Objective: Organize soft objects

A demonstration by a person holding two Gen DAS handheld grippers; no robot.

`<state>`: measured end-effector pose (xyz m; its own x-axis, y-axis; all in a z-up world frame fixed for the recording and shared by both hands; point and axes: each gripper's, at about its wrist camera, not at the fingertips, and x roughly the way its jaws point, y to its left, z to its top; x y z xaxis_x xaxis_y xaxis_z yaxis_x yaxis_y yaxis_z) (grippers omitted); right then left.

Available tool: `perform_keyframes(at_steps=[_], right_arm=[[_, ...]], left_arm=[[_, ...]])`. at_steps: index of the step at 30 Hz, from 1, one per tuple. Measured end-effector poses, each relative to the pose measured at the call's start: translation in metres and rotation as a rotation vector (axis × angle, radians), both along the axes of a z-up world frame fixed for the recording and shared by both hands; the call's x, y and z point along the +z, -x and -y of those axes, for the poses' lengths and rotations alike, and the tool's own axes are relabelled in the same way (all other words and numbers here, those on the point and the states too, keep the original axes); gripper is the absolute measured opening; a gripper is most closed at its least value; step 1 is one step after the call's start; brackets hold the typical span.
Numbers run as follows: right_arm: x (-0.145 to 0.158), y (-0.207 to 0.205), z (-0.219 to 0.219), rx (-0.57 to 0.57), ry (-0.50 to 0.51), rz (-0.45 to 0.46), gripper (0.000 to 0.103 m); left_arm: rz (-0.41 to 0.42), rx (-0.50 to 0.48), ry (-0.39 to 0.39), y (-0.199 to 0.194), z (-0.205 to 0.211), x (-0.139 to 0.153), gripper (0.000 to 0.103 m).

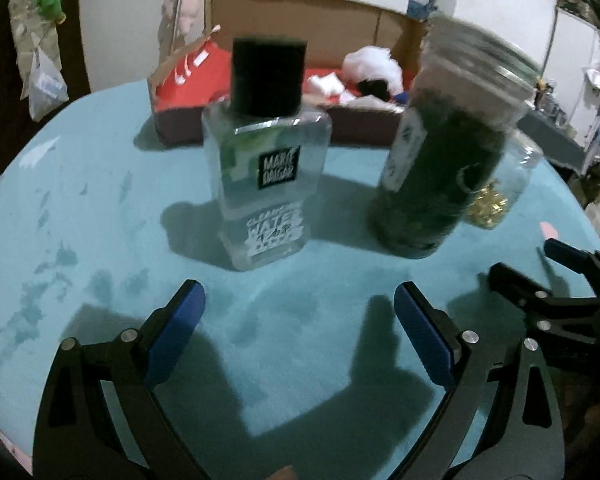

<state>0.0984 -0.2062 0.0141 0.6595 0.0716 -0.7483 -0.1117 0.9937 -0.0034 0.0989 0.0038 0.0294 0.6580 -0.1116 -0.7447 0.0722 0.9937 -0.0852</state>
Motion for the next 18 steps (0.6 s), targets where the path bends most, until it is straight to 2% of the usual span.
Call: perform_keyframes(at_steps=[4,6,8,12,18], right_arm=[[-0.004,-0.001,0.003,-0.014,0.006,-0.028,0.103],[-0.005,0.002,0.005,-0.022,0.002,-0.029,0.103],[-0.005,0.003,0.006,-0.023,0.002,-0.031,0.103],[-0.005,0.004,0.005,-0.023,0.002,-0.029,0.103],[-0.004,0.007,0.004,-0.031,0.002,-0.028,0.103]], left_arm=[[-0.012,0.020,-0.045,0.000,0.004,-0.002,0.097],[-0.010,0.025,-0.090,0.001,0.009,-0.003,0.103],[-0.005,0.045,-0.113,0.003,0.011,-0.004,0.103],[-0.022,0.064,-0.087,0.001,0.008,-0.005,0.103],[-0.017,0.065,-0.090,-0.002,0.006,-0.007,0.103]])
